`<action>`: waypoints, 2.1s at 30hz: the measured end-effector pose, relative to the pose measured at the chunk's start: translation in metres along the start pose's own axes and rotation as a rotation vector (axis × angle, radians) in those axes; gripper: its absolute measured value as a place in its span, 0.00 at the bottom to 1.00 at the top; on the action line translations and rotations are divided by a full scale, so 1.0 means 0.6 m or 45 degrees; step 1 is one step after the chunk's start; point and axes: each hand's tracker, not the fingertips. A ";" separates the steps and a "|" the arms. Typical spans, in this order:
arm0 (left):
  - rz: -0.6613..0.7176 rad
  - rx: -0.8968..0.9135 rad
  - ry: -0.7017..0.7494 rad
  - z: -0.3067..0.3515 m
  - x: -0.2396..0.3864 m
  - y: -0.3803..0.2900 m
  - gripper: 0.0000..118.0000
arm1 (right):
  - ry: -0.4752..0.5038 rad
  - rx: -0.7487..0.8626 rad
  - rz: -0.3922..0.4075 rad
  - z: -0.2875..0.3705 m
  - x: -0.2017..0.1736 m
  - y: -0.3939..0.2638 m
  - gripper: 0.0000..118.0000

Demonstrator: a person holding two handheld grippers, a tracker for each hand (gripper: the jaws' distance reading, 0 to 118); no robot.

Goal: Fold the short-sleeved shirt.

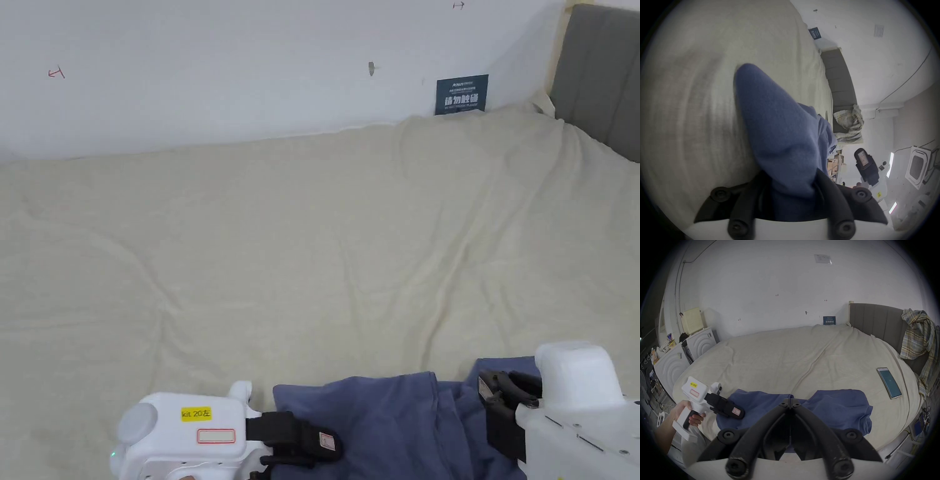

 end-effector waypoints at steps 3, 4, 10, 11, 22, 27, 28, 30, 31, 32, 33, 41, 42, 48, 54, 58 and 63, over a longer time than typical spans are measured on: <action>-0.039 0.023 0.054 0.022 0.008 -0.005 0.15 | -0.006 -0.002 0.005 0.000 0.002 0.001 0.00; -0.027 0.026 0.057 0.030 0.007 -0.003 0.15 | -0.007 -0.006 0.002 0.000 0.002 0.002 0.00; -0.050 0.075 0.152 0.117 -0.005 -0.011 0.14 | -0.013 -0.003 -0.016 0.005 0.005 0.002 0.00; -0.045 0.086 0.159 0.143 -0.013 -0.012 0.14 | -0.016 -0.003 -0.014 0.006 0.005 0.002 0.00; 0.002 0.286 0.616 0.395 -0.005 -0.037 0.14 | 0.003 -0.027 -0.013 0.000 0.007 -0.009 0.00; -0.052 0.366 0.634 0.413 0.060 -0.060 0.14 | 0.030 -0.049 -0.019 -0.009 0.008 -0.019 0.00; -0.074 0.372 0.619 0.404 0.074 -0.064 0.14 | 0.030 -0.053 -0.014 -0.007 0.003 -0.017 0.00; -0.089 0.364 0.614 0.384 0.102 -0.064 0.15 | 0.033 -0.062 -0.005 -0.007 0.002 -0.017 0.00; -0.106 0.355 0.625 0.368 0.121 -0.067 0.14 | 0.038 -0.065 -0.002 -0.006 0.001 -0.016 0.00; -0.126 0.356 0.636 0.352 0.141 -0.071 0.15 | 0.036 -0.062 -0.004 -0.005 0.001 -0.015 0.00; -0.164 0.350 0.622 0.336 0.156 -0.071 0.15 | 0.040 -0.058 -0.005 -0.002 0.002 -0.015 0.00; -0.248 0.202 0.503 0.176 0.232 -0.025 0.15 | 0.065 -0.067 -0.072 0.002 0.022 -0.027 0.00; -0.274 0.159 0.535 0.152 0.234 -0.020 0.15 | 0.067 -0.071 -0.081 0.003 0.024 -0.030 0.00; -0.336 -0.093 0.627 -0.001 0.234 0.001 0.15 | 0.021 -0.086 -0.081 0.012 0.045 -0.047 0.00; -0.347 -0.163 0.515 -0.041 0.239 -0.007 0.86 | -0.017 -0.103 -0.128 0.020 0.070 -0.063 0.00; -0.410 -0.168 0.388 -0.031 0.283 -0.030 1.00 | 0.003 -0.108 -0.218 0.016 0.086 -0.065 0.00; -0.589 -0.084 0.441 0.005 0.328 -0.048 1.00 | -0.015 -0.099 -0.188 0.017 0.080 -0.059 0.00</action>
